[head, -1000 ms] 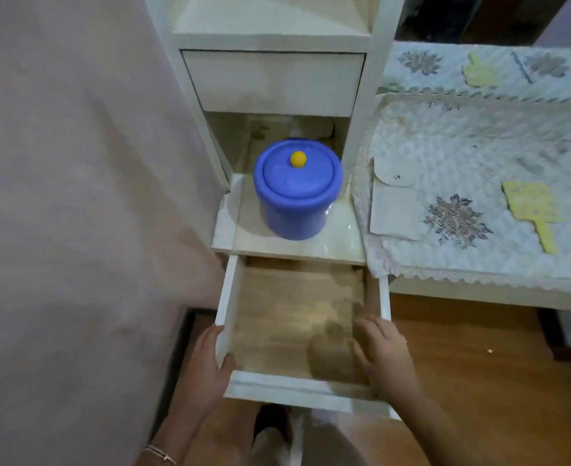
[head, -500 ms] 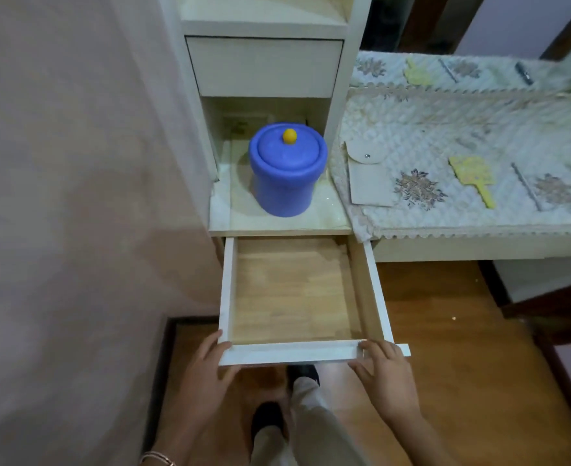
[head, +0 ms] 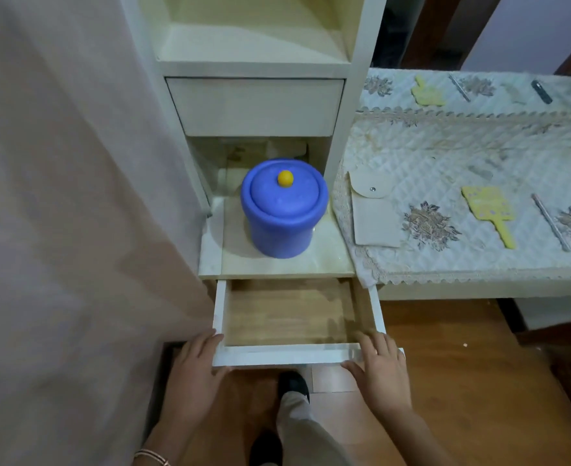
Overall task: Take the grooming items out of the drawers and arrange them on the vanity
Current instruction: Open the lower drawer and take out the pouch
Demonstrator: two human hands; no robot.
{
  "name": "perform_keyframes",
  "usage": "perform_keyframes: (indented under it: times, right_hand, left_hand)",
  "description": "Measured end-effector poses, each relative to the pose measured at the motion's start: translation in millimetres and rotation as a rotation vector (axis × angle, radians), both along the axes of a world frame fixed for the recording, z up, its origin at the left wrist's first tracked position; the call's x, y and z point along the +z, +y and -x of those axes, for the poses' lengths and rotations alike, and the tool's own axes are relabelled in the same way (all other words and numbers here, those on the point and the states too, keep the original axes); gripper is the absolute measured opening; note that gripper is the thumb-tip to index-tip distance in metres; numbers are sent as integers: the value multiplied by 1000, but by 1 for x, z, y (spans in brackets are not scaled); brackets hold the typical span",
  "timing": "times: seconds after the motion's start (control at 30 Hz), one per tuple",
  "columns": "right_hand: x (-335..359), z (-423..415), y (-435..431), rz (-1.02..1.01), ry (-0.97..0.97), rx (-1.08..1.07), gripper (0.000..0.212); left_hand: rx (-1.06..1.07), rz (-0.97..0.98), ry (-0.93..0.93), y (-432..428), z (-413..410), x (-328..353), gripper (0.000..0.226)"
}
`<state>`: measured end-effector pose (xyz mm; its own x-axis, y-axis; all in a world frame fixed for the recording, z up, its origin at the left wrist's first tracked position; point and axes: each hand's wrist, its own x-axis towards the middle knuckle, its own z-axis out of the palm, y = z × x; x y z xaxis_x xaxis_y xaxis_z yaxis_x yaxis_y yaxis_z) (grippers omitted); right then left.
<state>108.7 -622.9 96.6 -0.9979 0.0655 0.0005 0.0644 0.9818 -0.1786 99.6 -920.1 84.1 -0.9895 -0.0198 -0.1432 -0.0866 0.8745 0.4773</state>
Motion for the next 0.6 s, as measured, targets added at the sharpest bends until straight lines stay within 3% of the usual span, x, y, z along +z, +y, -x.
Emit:
perform_keyframes:
  times: [0.1,0.2,0.43,0.6]
  right_hand:
    - [1,40,1,-40,49,83,84]
    - [-3,74,3,-73,57,148,94]
    - [-11,109,3,-32,207,190,70]
    - [-7,122,8,-45,196,155,67]
  left_hand:
    - [-125,162,144,5,39,2,64]
    - [-197,250,152,13,73,9,67]
    - [-189,293,152,10,114,4,96]
    - [-127,290,181,19,121,9,84]
